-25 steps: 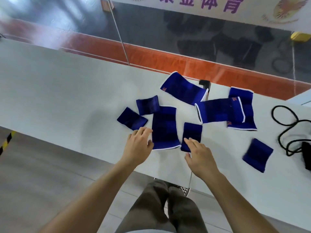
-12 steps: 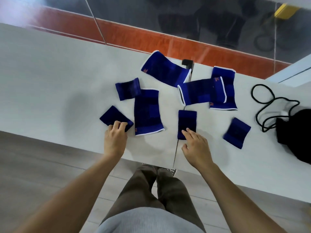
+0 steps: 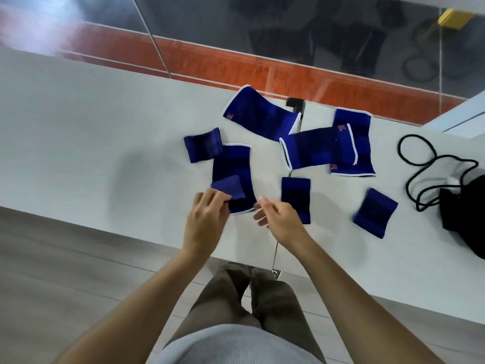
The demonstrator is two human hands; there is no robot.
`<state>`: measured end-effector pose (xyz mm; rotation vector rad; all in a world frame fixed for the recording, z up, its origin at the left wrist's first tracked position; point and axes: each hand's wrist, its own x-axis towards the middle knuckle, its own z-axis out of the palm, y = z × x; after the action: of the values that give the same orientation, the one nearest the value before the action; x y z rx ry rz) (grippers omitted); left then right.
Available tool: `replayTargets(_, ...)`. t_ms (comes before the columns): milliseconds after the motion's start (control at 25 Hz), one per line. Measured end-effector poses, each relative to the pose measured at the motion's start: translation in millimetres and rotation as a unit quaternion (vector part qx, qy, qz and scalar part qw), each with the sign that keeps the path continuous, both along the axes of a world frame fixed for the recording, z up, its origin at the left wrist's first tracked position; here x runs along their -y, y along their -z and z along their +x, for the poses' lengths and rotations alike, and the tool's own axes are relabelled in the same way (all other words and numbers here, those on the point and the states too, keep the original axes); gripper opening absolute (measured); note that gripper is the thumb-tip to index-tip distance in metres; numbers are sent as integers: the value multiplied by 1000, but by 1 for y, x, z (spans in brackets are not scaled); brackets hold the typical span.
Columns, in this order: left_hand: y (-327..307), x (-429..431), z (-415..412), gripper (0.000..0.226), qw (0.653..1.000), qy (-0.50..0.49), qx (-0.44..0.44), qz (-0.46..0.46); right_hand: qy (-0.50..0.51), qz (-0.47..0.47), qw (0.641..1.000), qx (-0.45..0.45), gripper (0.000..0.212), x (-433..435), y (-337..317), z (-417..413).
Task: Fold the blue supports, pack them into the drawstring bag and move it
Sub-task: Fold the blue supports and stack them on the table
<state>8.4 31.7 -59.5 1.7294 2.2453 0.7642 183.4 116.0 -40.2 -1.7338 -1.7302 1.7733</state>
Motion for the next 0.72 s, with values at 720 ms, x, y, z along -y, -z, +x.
replayTargets(720, 20, -120, 73, 19, 890, -69, 377, -245, 205, 25, 978, -5, 30, -2, 27, 86)
